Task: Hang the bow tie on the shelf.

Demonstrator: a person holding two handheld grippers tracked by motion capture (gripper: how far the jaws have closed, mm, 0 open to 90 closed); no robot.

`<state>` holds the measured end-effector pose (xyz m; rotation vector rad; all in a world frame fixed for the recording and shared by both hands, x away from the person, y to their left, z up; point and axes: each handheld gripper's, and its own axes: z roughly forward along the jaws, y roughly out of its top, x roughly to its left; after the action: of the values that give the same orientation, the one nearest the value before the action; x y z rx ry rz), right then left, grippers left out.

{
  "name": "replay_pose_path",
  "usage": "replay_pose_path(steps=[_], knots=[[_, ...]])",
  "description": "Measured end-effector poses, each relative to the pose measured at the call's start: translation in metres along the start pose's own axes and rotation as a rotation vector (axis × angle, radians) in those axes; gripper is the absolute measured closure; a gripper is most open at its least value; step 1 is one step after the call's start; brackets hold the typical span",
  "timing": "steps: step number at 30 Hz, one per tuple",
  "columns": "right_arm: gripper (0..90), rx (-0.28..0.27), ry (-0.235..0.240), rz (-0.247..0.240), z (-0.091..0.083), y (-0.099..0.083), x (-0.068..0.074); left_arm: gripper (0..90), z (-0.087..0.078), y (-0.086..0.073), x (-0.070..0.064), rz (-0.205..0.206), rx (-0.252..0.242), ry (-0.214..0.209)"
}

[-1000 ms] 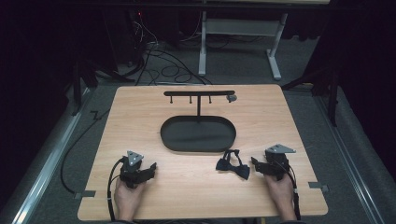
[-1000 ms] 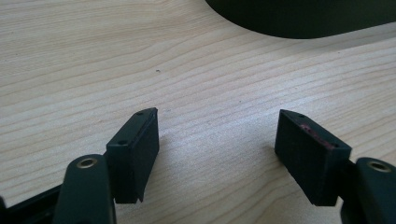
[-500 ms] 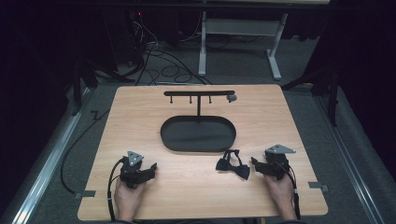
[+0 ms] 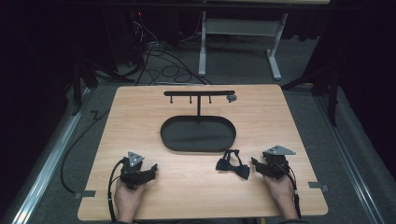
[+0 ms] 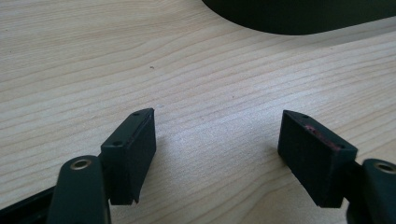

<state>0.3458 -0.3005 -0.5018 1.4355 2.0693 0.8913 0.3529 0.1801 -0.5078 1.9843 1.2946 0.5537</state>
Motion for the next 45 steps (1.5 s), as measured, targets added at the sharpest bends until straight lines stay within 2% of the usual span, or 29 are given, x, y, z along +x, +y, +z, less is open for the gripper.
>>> replay_pose_path(steps=[5, 11, 17, 20, 22, 26, 34, 35, 36, 39, 45], knots=[[44.5, 0.001, -0.011, 0.006, 0.000, 0.000, 0.001, 27.8, 0.000, 0.000, 0.000, 0.003, 0.000, -0.006], [51.0, -0.005, -0.029, 0.002, -0.002, -0.001, 0.007, 27.3, 0.000, 0.000, -0.001, 0.010, 0.003, -0.006], [52.2, -0.012, -0.010, 0.027, -0.006, -0.003, 0.005, 27.2, 0.000, 0.000, -0.001, 0.009, 0.003, -0.007], [50.7, -0.040, -0.002, 0.041, -0.012, -0.004, 0.006, 26.9, 0.000, 0.000, -0.001, 0.010, 0.004, -0.008], [49.8, -0.060, 0.021, 0.065, -0.017, -0.005, 0.007, 26.8, 0.000, 0.000, -0.001, 0.010, 0.004, -0.008], [50.4, -0.073, 0.031, 0.073, -0.022, -0.005, 0.009, 26.8, 0.000, 0.000, -0.001, 0.010, 0.004, -0.008], [52.3, -0.118, 0.038, 0.047, -0.033, -0.003, 0.019, 26.8, 0.000, 0.000, -0.001, 0.010, 0.004, -0.009], [52.3, -0.120, 0.040, 0.044, -0.034, -0.004, 0.021, 26.8, 0.000, 0.000, -0.001, 0.010, 0.004, -0.008], [52.9, -0.114, 0.042, 0.018, -0.035, -0.004, 0.023, 26.8, 0.000, 0.000, -0.001, 0.010, 0.004, -0.008], [53.4, -0.101, 0.044, 0.009, -0.036, -0.004, 0.025, 26.8, 0.000, 0.000, -0.001, 0.010, 0.004, -0.008], [53.8, -0.147, 0.081, 0.003, -0.047, -0.001, 0.032, 26.9, 0.000, 0.000, -0.001, 0.010, 0.004, -0.008]])
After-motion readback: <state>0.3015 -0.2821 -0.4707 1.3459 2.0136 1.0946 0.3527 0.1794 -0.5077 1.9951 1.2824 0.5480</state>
